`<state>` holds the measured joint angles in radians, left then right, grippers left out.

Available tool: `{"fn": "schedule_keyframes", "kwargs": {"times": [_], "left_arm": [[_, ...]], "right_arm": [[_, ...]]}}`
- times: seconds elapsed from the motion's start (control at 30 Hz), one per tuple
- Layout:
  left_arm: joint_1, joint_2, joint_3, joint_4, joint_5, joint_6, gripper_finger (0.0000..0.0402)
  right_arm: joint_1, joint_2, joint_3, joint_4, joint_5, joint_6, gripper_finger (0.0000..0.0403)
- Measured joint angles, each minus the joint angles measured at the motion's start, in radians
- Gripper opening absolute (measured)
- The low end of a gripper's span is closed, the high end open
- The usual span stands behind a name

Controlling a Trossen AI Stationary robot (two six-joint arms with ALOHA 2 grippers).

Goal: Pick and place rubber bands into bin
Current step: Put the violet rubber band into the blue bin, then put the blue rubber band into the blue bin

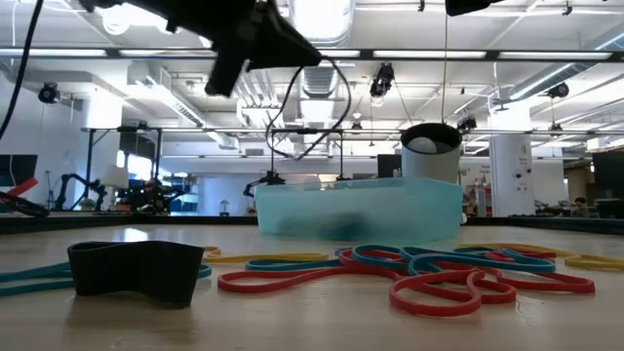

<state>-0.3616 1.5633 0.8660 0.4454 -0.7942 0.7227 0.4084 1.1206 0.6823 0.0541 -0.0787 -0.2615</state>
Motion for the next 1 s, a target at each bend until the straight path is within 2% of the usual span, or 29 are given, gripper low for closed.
{"fn": "schedule_keyframes", "kwargs": {"times": [0.2, 0.37, 0.63, 0.83, 1.0], "left_arm": [[0.137, -0.002, 0.042, -0.012, 0.037, 0.022, 0.0], [0.282, -0.002, 0.052, -0.016, 0.186, -0.015, 0.0], [0.477, -0.002, 0.053, -0.122, 0.425, -0.222, 0.0], [0.529, -0.002, 0.054, -0.196, 0.553, -0.36, 0.0001], [0.532, -0.002, 0.054, -0.194, 0.556, -0.37, 0.0037]], "right_arm": [[0.0, 0.0, 0.0, -0.023, 0.0, 0.0, 0.0075], [0.0, 0.0, 0.0, -0.027, 0.0, 0.0, 0.0072], [0.0, 0.0, 0.0, -0.051, 0.0, 0.027, 0.0081], [0.0, 0.0, 0.0, -0.051, 0.0, 0.033, 0.0086], [0.0, 0.0, 0.0, -0.051, 0.0, 0.034, 0.0084]]}}
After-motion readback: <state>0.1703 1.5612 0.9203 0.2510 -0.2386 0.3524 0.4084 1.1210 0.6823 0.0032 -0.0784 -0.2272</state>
